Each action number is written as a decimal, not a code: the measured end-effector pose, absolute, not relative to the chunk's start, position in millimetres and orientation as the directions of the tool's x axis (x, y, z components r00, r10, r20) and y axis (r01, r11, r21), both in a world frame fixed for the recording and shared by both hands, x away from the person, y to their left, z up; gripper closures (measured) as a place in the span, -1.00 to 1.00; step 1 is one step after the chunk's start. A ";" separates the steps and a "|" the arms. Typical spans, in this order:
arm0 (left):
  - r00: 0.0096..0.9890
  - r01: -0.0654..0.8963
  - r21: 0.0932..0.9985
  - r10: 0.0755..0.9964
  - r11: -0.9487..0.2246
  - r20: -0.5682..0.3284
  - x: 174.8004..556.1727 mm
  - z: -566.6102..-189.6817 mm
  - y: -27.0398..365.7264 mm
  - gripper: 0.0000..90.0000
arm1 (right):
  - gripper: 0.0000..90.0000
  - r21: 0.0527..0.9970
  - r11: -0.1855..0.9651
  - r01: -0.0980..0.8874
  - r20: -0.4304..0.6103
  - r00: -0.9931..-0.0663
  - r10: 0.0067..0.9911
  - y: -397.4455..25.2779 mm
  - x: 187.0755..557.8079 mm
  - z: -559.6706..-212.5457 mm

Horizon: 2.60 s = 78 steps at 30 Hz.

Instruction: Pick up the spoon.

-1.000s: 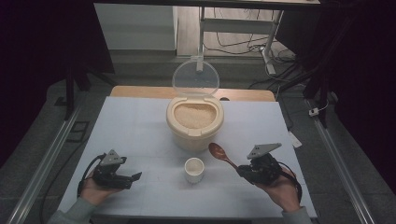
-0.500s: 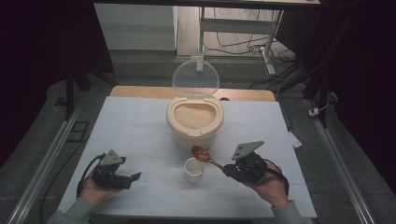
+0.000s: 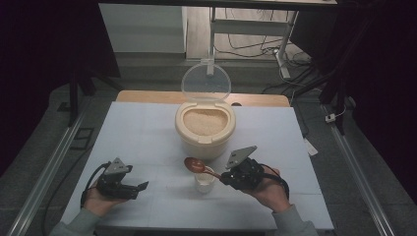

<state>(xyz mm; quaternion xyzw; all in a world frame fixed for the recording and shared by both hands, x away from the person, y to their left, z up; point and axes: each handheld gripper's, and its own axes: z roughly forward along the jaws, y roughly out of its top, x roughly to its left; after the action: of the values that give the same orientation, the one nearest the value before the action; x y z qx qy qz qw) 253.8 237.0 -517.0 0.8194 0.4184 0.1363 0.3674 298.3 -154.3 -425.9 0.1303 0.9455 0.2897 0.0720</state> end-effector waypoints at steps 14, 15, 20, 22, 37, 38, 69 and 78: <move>0.637 0.548 0.742 0.768 -0.386 -0.071 249.5 -501.5 234.6 -0.71 | 0.75 0.543 0.828 0.143 -0.090 -0.970 0.226 -133.1 296.2 -428.9; 0.643 0.539 0.749 0.763 -0.385 -0.071 248.6 -497.4 233.9 -0.71 | 0.75 0.544 0.827 0.140 -0.090 -0.970 0.224 -132.8 296.0 -428.7; 0.678 0.491 0.777 0.732 -0.393 -0.058 245.4 -474.4 225.6 -0.69 | 0.75 0.541 0.831 0.128 -0.098 -0.972 0.214 -132.0 295.6 -427.3; 0.700 0.464 0.786 0.713 -0.409 -0.043 245.2 -462.9 219.1 -0.69 | 0.75 0.542 0.831 0.126 -0.098 -0.972 0.211 -131.4 295.1 -427.6; 0.903 0.248 0.717 0.424 -0.652 0.074 259.6 -413.5 113.6 -0.61 | 0.75 0.540 0.838 0.080 -0.120 -0.978 0.170 -122.8 289.6 -426.0; 0.909 0.238 0.703 0.409 -0.670 0.083 261.3 -414.3 107.7 -0.60 | 0.75 0.541 0.837 0.079 -0.116 -0.979 0.167 -122.3 289.2 -426.5; 0.994 0.104 0.521 0.112 -0.847 -0.016 283.2 -437.7 69.6 0.74 | 0.73 0.529 0.841 -0.113 -0.209 -0.978 0.001 -115.9 272.1 -425.3; 0.990 0.131 0.542 0.138 -0.830 -0.028 284.8 -440.6 70.4 0.77 | 0.70 0.566 0.818 -0.100 -0.206 -0.978 0.023 -120.8 274.5 -425.6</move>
<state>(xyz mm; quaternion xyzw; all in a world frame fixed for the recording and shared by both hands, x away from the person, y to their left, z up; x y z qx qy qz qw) 284.8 70.4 -440.6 0.9566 0.0702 0.0063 0.2826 274.5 -120.8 -425.6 -0.0202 0.9480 0.3008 0.1023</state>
